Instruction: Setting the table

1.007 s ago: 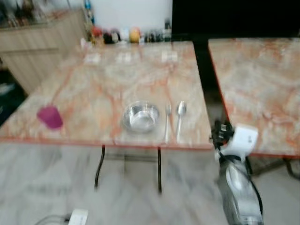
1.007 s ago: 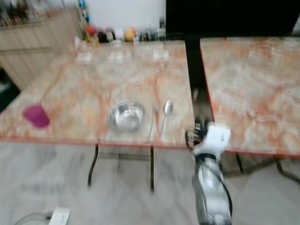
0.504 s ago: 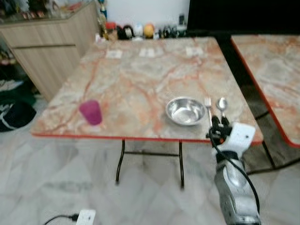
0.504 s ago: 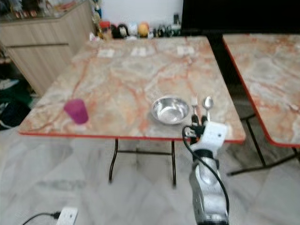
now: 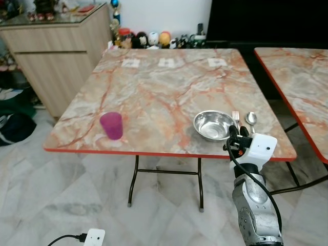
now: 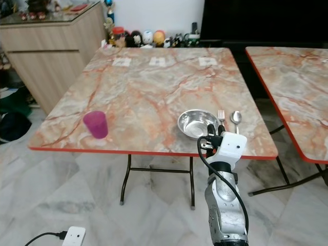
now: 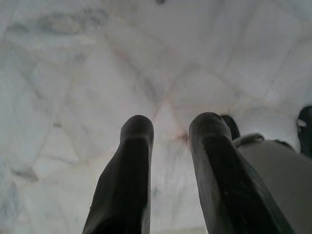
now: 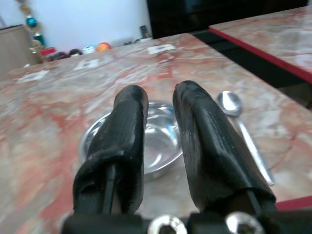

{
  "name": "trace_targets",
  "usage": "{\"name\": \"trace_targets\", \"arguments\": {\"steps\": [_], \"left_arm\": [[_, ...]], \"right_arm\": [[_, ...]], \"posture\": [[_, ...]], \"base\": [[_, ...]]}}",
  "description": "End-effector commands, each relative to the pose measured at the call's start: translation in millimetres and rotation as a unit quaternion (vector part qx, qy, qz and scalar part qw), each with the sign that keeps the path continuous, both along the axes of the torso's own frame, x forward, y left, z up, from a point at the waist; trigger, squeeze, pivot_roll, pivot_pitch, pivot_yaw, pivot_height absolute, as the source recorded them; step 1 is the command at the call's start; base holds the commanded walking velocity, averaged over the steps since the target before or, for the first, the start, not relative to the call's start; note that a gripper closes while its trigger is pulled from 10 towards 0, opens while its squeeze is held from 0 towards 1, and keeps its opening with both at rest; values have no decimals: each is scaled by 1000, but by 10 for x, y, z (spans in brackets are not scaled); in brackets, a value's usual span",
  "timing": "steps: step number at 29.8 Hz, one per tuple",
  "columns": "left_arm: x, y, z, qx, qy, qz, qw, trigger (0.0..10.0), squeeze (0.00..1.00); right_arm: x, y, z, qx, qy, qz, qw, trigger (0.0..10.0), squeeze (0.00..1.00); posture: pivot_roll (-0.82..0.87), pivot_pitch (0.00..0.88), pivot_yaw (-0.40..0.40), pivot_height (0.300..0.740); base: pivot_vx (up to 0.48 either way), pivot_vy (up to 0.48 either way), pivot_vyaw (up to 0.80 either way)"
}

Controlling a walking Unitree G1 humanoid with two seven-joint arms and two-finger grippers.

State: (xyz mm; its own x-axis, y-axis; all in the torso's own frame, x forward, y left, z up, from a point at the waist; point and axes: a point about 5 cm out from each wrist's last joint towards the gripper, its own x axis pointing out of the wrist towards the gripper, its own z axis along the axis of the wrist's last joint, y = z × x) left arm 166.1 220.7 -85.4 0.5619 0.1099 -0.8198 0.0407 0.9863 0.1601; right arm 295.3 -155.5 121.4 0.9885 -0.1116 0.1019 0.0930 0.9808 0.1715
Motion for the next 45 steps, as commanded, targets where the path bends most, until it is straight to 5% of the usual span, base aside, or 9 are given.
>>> {"name": "trace_targets", "arguments": {"steps": [1,15,16,17,35,36,40,45], "left_arm": [[18,-15,5,-2,-1,-7,1000,10000,0],[22,-29,3,2,1,-15,1000,10000,0],[20,-28,3,3,1,-15,1000,10000,0],[18,-28,2,3,1,-15,1000,10000,0],[9,-33,-2,4,2,-18,1000,10000,0],[11,-34,-1,4,2,-19,1000,10000,0],[18,-42,0,4,1,-22,1000,10000,0],[36,-41,9,4,-2,-21,1000,10000,0]], "right_arm": [[-1,-3,1,-2,0,-1,1000,10000,0],[-8,-13,-7,-5,2,-9,1000,10000,0],[-16,-20,-9,-1,2,-12,1000,10000,576],[-25,-28,-10,3,2,-14,1000,10000,1000],[-258,-379,51,66,41,-116,990,10000,980],[-260,-403,-9,64,67,-116,989,10000,0],[-216,-450,-111,78,119,-110,984,10000,0],[-159,-462,-74,109,118,-109,981,10000,0]], "posture": [[-138,17,35,740],[-134,21,37,740],[-134,22,39,740],[-136,23,39,740],[-142,28,37,740],[-146,28,41,740],[-143,28,43,740],[-138,27,40,740]], "base": [[334,0,0],[222,0,0],[0,0,0],[0,0,0],[0,0,0],[0,0,0],[0,0,0],[0,0,0]]}}
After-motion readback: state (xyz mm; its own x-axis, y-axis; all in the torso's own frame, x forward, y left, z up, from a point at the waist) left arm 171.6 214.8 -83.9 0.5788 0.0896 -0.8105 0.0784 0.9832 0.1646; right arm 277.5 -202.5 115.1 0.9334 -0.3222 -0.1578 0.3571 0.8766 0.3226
